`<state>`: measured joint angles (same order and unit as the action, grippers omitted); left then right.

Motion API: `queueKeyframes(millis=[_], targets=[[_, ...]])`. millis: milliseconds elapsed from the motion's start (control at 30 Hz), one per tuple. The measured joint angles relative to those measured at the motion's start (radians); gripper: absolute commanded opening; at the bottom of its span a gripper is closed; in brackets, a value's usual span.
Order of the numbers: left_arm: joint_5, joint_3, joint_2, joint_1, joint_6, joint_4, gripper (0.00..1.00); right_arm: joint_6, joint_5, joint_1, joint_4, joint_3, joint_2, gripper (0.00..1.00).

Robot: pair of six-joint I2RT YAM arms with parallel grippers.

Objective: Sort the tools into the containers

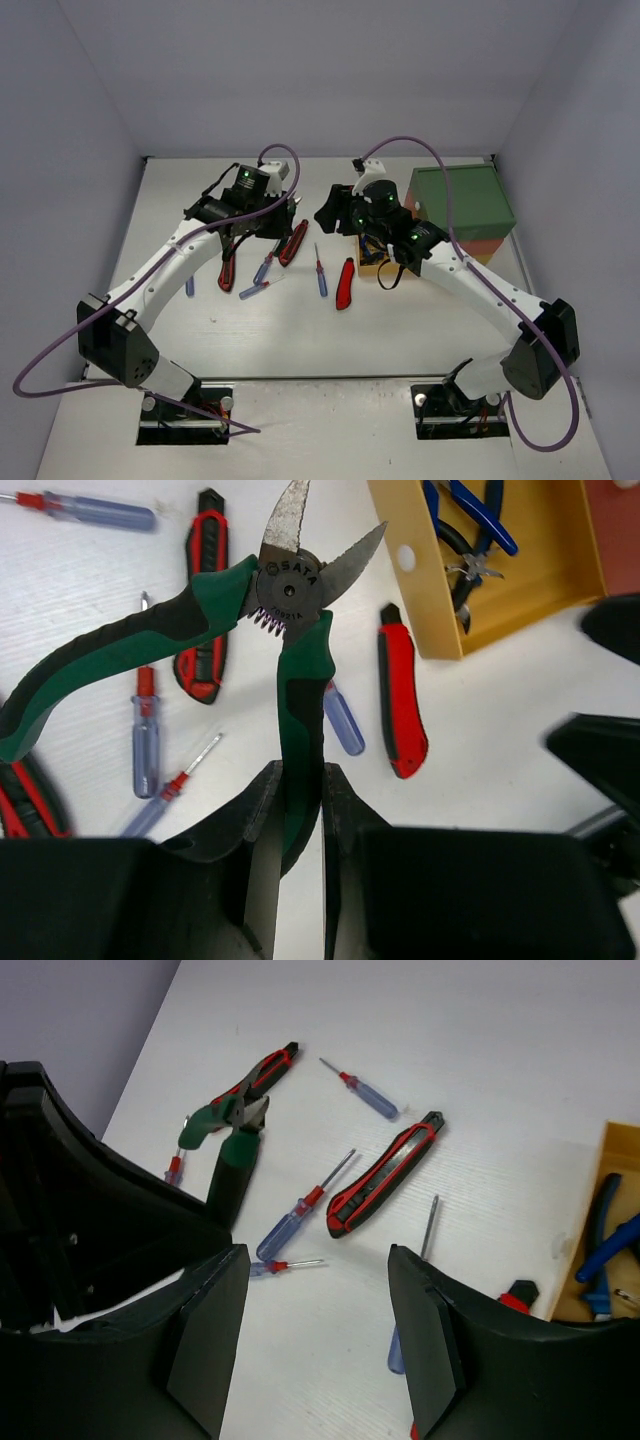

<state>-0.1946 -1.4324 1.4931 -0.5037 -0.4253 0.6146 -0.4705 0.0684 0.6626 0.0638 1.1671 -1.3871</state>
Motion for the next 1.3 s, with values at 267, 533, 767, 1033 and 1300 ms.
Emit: queueKeyframes(millis=[267,533,767,1033,1300], targets=[[-0.027,0.050,-0.052,-0.015,-0.017,-0.033,0.00,-0.057,0.031,0.026,0.059,0.016,-0.061,0.55],[-0.031,0.072,-0.063,-0.032,-0.001,-0.038,0.00,-0.091,0.058,0.027,0.117,0.023,-0.084,0.54],[-0.036,0.072,-0.064,-0.057,0.016,-0.045,0.00,-0.110,0.075,0.032,0.143,0.029,-0.128,0.52],[-0.042,0.091,-0.077,-0.089,0.057,-0.063,0.00,-0.126,0.087,0.032,0.167,0.032,-0.166,0.46],[-0.049,0.109,-0.099,-0.092,0.087,-0.077,0.00,-0.147,0.110,0.032,0.198,0.032,-0.176,0.08]])
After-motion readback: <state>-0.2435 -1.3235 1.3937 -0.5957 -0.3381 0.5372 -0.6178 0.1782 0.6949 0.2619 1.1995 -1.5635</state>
